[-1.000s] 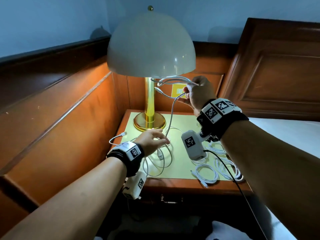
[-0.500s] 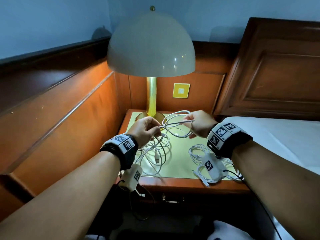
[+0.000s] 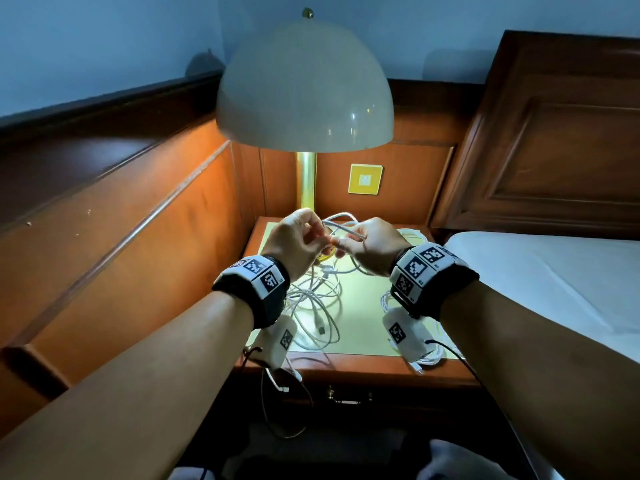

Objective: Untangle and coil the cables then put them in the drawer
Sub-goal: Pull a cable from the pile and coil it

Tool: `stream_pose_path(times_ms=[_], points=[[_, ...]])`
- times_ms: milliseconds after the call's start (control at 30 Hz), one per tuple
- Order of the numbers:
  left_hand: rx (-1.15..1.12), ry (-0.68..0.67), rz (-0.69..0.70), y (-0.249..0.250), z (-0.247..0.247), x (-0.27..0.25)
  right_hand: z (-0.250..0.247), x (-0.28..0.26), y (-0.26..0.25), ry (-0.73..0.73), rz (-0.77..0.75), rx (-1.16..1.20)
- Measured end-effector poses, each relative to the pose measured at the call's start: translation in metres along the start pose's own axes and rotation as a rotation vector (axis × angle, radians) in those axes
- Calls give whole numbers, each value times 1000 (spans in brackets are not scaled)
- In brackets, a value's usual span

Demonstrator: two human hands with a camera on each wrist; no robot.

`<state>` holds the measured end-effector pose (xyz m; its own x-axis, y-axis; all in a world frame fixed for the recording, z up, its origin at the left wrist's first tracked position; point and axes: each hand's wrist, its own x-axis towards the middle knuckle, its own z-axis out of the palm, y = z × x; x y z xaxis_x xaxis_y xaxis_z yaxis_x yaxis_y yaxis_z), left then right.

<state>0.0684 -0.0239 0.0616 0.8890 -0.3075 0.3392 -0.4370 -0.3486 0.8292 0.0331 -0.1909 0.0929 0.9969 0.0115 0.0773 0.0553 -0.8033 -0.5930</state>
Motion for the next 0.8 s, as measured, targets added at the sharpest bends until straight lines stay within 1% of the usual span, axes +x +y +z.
stream_pose_path(times_ms=[67, 133, 200, 267, 333, 400, 467, 533, 633, 733, 800], points=[[33, 14, -42, -5, 4, 1, -1, 4, -1, 92, -7, 53], [90, -10, -113, -14, 7, 0, -3, 7, -3, 193, 28, 124], [159, -24, -156, -25, 8, -1, -5, 10, -2, 269, 6, 202], [219, -47, -182, -28, 8, -2, -6, 11, 0, 317, -32, 239], [293, -64, -173, -28, 8, -2, -7, 11, 1, 355, -47, 259], [322, -51, -186, -25, 7, -1, -7, 11, 2, 373, -44, 284], [274, -33, -226, -23, 7, 2, -5, 9, 4, 339, -8, 249], [171, -36, -247, -17, 7, 4, 1, 7, 6, 244, 77, 164], [138, -54, -183, -8, 8, 4, 11, 3, 5, 135, 166, 98], [115, -67, -126, -3, 10, 1, 12, 5, 1, 108, 201, 121], [107, -98, -103, -1, 12, -3, 12, 9, -3, 112, 187, 141]])
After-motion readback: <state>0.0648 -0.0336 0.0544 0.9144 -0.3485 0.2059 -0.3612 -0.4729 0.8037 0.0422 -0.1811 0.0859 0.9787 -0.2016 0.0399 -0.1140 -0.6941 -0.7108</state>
